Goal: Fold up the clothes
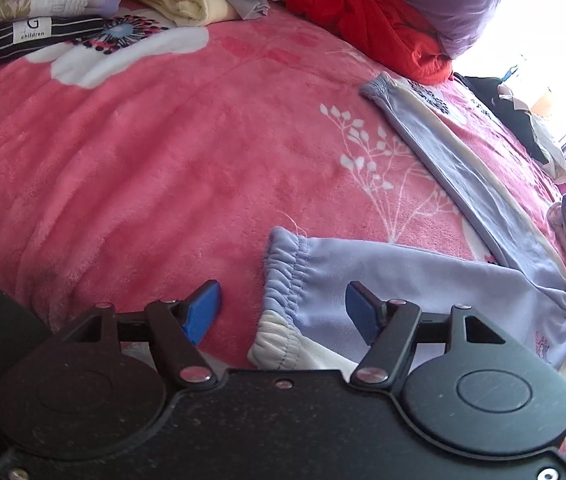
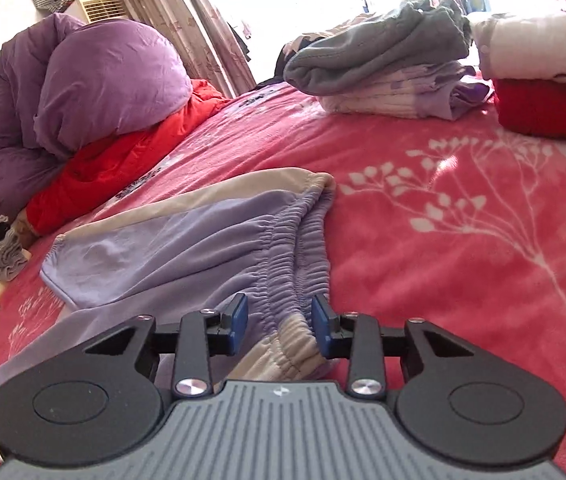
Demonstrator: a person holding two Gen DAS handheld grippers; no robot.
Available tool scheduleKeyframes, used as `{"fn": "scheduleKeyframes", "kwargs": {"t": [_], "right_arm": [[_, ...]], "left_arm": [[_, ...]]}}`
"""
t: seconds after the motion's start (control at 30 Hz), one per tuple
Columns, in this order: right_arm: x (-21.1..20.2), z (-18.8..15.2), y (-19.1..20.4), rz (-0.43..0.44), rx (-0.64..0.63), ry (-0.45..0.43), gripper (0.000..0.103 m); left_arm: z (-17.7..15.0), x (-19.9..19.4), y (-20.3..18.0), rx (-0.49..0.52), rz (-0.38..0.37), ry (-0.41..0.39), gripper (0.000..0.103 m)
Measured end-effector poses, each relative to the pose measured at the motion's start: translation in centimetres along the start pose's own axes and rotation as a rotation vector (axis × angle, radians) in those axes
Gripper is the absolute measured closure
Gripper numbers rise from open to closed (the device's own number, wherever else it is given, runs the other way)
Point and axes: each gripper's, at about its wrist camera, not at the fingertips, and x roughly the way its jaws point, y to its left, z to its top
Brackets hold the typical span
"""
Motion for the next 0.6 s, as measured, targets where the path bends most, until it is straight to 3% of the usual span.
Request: {"fn": "scheduleKeyframes", "kwargs": {"t": [0.17,0.2,0.23,0.27,0.3,0.47,0.53,0.6], "right_arm": [[0.6,-0.1,-0.4,0.047,0.015,0.025,0.061],[0.6,-0.1,-0.5,0.055,0.019,0.029,0.068],[0.6,-0.1,-0.5,0.064,0.023,0.034,0.090],[0.5,-0.1,-0.7,0.075,0.031,0.035,0.093],[0.2,-0.1,-0.7,0.085,0.036,0.026,0.093],[-3.4,0.4,-2.0,0.112,0.087,-0.088,0.094],[-4.2,0.4,-2.6,0.081,0.084,-0.081,0.094],[-3.4,0.1,-2.4,-0.005,0.021,-0.008,0.094]], "left_arm": [[0.1,0.1,0.3,-0.032,-0.016,-0.016,0.035],[0.0,0.2,0.1,-0.025,-0.019,-0.017,0.036],[-0.1,0.2,-0.1,-0.010,-0.017,-0.022,0.045],[-0.2,0.3,-0.4,0.009,-0.018,-0.023,0.080],[-0.3,0.4,-0.7,0.030,-0.021,-0.023,0.093],[0.2,-2.0,-1.5,0.049,-0.083,-0.178,0.094],[0.2,-0.9,-1.3,0.035,-0.037,-0.129,0.093],[0.1,1.1,-0.8,0.013,0.019,-0.029,0.090]]}}
